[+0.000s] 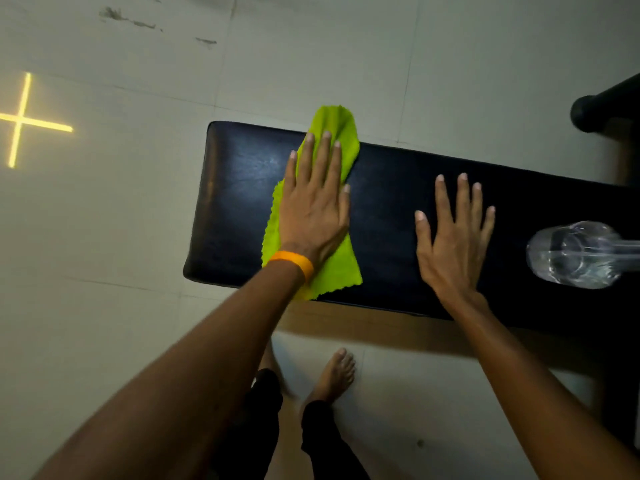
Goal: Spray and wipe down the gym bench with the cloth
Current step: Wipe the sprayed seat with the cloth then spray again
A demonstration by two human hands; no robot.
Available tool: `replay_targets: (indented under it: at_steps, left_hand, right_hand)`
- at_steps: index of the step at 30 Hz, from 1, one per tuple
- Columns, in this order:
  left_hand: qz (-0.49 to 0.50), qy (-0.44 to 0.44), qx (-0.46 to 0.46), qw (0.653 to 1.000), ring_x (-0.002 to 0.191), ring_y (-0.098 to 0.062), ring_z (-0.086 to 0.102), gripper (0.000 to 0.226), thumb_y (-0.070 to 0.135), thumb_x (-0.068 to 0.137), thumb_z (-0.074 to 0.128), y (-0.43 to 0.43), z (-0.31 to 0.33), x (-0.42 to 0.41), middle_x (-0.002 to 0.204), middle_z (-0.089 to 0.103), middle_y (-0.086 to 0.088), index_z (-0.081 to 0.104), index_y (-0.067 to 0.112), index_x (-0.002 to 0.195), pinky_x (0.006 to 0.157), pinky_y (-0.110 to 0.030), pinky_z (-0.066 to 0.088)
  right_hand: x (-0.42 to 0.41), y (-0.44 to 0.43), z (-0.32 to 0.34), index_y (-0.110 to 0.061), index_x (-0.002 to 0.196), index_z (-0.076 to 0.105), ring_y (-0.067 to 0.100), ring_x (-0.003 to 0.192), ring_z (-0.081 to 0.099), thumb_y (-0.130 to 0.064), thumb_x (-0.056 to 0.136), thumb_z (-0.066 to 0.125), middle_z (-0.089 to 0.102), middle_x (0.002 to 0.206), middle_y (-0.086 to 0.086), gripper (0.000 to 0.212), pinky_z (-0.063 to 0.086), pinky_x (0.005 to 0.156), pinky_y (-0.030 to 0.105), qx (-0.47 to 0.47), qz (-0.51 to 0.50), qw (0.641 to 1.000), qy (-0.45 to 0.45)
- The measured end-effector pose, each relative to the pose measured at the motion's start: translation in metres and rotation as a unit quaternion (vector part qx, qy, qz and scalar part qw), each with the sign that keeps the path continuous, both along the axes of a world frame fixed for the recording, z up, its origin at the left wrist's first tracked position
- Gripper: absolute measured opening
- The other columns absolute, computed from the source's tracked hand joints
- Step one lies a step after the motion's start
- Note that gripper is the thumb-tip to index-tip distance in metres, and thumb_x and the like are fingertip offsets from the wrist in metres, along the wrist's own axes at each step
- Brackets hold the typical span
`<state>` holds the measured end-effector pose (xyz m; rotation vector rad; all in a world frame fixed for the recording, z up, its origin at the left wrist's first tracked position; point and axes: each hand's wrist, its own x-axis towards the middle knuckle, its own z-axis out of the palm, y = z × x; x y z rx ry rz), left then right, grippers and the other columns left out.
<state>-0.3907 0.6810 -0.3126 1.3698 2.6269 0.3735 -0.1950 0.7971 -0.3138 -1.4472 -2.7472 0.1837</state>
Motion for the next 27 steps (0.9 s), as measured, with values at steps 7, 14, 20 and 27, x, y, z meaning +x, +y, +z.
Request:
replay_targets:
  at_steps: [7,14,20,27]
  left_hand:
    - [-0.087,-0.005,-0.017,0.996,0.156,-0.027,0.007,0.062,0.035,0.104,0.03,-0.011,0.002,0.017,0.168,0.014,-0.006,0.019,0.01,0.16,0.126,-0.048,0.012]
    - [-0.007,-0.015,-0.012,1.0,0.15,-0.03,0.029,0.056,0.033,0.1,0.032,0.04,0.001,-0.001,0.158,0.041,-0.009,0.042,0.01,0.151,0.125,-0.045,0.016]
    - [-0.079,-0.063,0.003,0.995,0.151,-0.028,0.026,0.061,0.034,0.103,0.038,-0.023,0.013,0.083,0.167,0.023,-0.005,0.026,0.012,0.158,0.125,-0.043,0.018]
    - [-0.081,-0.02,-0.004,0.997,0.155,-0.03,0.016,0.062,0.038,0.103,0.026,0.031,-0.001,0.007,0.166,0.023,-0.009,0.027,0.009,0.158,0.126,-0.046,0.013]
  right_hand:
    - [0.003,-0.002,-0.003,-0.026,0.16,0.02,0.028,0.156,0.01,-0.049,0.104,0.029,0.014,0.169,0.007,0.061,0.01,0.125,0.055,0.011,-0.003,1.0,-0.003]
    - [0.003,-0.002,-0.005,-0.026,0.16,0.023,0.027,0.156,0.011,-0.047,0.104,0.031,0.017,0.168,0.006,0.059,0.01,0.125,0.054,0.021,-0.006,1.0,0.012]
    - [0.005,0.0,-0.005,-0.025,0.158,0.028,0.027,0.156,0.015,-0.042,0.104,0.033,0.021,0.167,0.006,0.057,0.013,0.124,0.054,0.012,-0.003,0.999,0.038]
    - [0.014,0.005,0.0,-0.023,0.157,0.031,0.029,0.155,0.017,-0.04,0.105,0.032,0.023,0.166,0.009,0.055,0.012,0.124,0.053,0.003,0.02,0.999,0.032]
